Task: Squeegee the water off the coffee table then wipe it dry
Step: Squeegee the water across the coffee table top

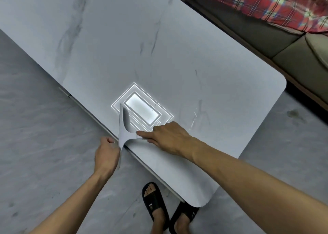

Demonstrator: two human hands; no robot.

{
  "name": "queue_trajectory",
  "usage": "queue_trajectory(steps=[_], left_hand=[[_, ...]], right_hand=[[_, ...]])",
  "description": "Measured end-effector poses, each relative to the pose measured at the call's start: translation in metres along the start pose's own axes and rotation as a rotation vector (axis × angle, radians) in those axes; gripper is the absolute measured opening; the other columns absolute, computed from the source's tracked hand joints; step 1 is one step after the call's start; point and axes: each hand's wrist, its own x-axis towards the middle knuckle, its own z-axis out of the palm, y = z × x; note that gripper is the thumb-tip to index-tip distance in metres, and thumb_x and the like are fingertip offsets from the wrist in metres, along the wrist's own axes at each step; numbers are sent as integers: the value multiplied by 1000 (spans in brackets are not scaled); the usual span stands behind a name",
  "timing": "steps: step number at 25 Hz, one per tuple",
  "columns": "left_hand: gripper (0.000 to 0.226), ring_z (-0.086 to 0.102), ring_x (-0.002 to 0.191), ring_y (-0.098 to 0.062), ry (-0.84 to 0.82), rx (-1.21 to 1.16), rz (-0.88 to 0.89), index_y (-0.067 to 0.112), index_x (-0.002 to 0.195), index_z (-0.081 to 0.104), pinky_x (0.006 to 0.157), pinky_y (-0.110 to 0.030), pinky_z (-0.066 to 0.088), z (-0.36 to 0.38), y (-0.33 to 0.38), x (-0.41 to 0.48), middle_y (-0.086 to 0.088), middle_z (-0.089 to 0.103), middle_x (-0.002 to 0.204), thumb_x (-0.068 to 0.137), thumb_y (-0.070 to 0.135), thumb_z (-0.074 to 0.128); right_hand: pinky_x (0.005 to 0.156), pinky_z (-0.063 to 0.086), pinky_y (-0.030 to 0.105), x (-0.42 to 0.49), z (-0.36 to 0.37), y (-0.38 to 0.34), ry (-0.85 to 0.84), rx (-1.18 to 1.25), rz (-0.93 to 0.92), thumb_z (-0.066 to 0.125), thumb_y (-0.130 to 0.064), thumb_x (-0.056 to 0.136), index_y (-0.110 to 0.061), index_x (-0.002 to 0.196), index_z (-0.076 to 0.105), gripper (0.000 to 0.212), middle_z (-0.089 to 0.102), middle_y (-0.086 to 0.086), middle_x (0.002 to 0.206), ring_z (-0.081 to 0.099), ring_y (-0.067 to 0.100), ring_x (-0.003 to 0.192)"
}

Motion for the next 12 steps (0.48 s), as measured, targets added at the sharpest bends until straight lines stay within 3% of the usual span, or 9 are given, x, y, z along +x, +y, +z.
queue_trajectory(steps=[5,9,12], left_hand=[[20,51,62,-16,-92,37,-7,15,100,43,49,-27,36,-11,-7,12,6,48,73,85,8,53],[17,50,59,-19,-192,53,57,15,98,44,48,-29,34,4,7,8,-2,53,72,84,9,52],[20,48,57,-20,-295,114,106,18,100,41,46,-28,30,20,25,3,-6,54,70,83,7,46]], right_hand=[[60,35,33,32,6,-1,25,4,62,28,-39,104,-45,144,30,40,60,3,90,61,30,79],[61,39,34,-2,2,37,56,54,265,41,-28,99,-49,137,33,44,63,1,90,63,32,82],[64,44,36,-53,4,65,83,115,454,35,-35,101,-48,141,29,43,63,0,90,62,32,80]])
